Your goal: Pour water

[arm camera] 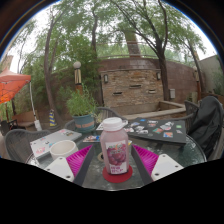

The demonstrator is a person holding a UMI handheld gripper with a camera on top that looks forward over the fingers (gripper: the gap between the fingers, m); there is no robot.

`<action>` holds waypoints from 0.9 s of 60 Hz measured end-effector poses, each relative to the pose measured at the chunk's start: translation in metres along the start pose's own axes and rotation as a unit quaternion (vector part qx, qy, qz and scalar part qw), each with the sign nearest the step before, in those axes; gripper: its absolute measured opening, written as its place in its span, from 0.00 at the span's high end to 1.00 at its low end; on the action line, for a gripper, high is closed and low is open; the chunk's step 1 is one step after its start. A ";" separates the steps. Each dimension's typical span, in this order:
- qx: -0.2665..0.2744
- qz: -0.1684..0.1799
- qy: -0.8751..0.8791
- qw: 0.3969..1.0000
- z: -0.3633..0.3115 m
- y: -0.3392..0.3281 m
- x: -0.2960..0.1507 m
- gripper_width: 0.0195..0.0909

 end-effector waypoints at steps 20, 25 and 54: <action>0.004 -0.006 -0.003 1.000 -0.031 -0.165 -0.024 0.10; 0.001 -0.004 -0.003 1.000 -0.041 -0.210 -0.026 0.10; -0.018 0.013 -0.005 1.000 -0.082 -0.358 -0.023 0.09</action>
Point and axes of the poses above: the point between the fingertips, and its own axes, seen from behind it with the camera up: z to the right, x down, y forward, the way the camera looks, the point moved 9 cm from there along -y, backward, against the way the camera looks, and after that the axes turned 4 degrees about -y, right-handed, at the moved point
